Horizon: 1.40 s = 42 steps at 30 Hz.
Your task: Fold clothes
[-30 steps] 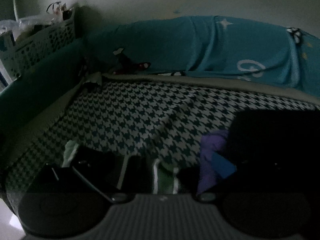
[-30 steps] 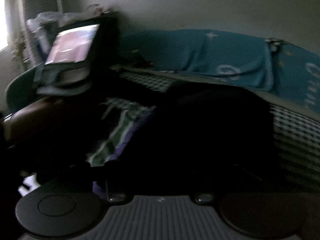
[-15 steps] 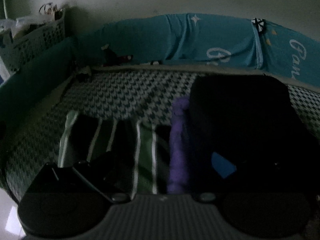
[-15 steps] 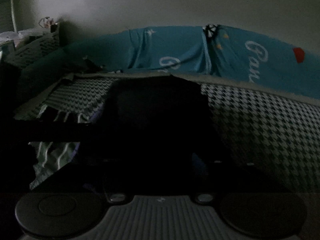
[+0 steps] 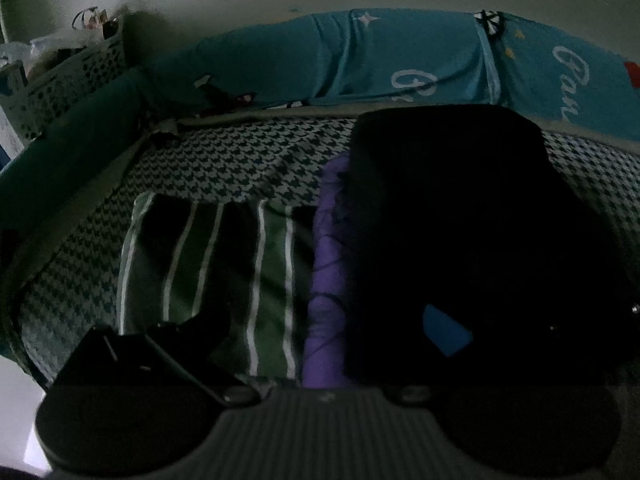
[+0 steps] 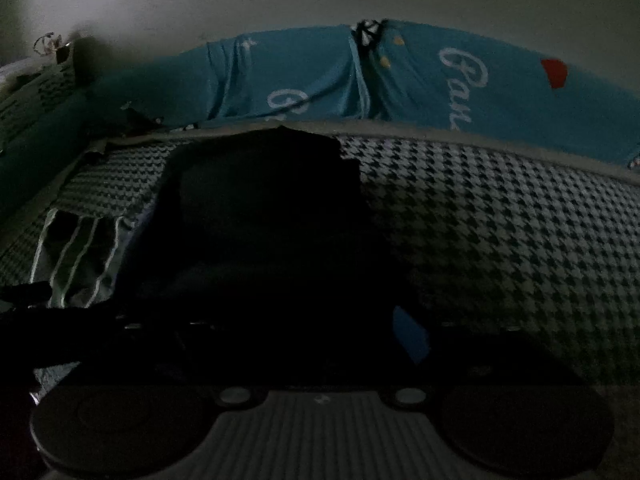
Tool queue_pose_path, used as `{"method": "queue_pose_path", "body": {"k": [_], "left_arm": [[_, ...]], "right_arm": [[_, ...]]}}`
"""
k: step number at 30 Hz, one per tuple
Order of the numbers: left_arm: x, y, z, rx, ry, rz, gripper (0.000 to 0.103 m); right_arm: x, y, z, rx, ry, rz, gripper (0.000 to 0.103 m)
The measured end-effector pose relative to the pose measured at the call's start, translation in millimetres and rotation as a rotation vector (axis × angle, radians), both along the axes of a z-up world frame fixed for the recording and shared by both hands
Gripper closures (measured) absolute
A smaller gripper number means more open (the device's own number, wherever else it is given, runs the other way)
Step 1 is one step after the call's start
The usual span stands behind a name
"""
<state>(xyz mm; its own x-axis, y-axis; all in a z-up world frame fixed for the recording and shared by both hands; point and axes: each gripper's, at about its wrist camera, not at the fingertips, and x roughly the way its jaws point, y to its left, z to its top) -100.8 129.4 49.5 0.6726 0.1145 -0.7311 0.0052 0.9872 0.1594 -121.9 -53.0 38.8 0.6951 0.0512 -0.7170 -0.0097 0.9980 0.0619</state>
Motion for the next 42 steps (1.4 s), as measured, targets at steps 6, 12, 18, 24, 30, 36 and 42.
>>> {"method": "queue_pose_path", "body": {"k": [6, 12, 18, 24, 30, 36, 42], "left_arm": [[-10.4, -9.7, 5.2, 0.028, 0.012, -0.009, 0.0], [-21.1, -19.1, 8.8, 0.039, 0.027, -0.025, 0.0], [-29.8, -27.8, 9.4, 0.054, 0.043, -0.035, 0.0], [-36.4, -31.2, 10.5, 0.054, 0.053, -0.032, 0.0], [-40.7, -32.3, 11.7, 0.038, 0.07, -0.026, 0.0], [-45.2, -32.5, 12.9, 0.03, 0.08, -0.019, 0.0], [-49.4, -30.2, 16.6, 0.019, 0.078, -0.006, 0.0]], "right_arm": [[-1.4, -10.3, -0.9, -0.016, 0.05, 0.0, 0.025], [-6.2, -20.4, 0.1, -0.001, 0.071, -0.016, 0.025], [-10.0, -28.7, 2.7, 0.016, 0.075, -0.027, 0.024], [-13.8, -32.4, 4.0, 0.02, 0.079, -0.013, 0.024], [-20.3, -31.8, 3.7, 0.016, 0.086, 0.011, 0.024], [-24.1, -34.8, 3.2, 0.022, 0.093, 0.012, 0.022], [-30.1, -35.3, 3.5, 0.019, 0.088, 0.015, 0.016]]}}
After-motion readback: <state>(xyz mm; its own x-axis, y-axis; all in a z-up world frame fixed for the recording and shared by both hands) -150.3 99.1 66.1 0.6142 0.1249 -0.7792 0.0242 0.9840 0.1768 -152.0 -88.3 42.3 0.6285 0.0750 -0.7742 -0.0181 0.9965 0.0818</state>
